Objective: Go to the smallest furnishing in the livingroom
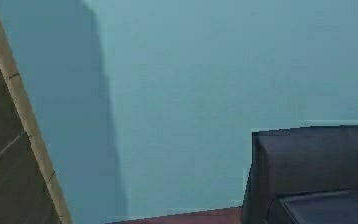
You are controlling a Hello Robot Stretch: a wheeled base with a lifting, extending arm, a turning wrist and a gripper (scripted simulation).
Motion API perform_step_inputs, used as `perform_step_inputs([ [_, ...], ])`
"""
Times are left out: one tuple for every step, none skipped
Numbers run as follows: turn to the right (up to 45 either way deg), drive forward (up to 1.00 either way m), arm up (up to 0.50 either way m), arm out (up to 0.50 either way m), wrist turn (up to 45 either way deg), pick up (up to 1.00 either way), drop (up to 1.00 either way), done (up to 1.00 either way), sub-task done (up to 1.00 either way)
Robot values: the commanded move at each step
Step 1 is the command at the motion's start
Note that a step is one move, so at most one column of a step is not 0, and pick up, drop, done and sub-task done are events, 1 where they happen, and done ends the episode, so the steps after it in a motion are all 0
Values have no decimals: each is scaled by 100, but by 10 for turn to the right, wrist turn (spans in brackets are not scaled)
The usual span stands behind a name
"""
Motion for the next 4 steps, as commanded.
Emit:
perform_step_inputs([
  [-450,0,0,0,0,0,0,0,0],
  [-450,0,0,0,0,0,0,0,0],
  [-210,0,0,0,0,0,0,0,0],
  [0,55,0,0,0,0,0,0,0],
])
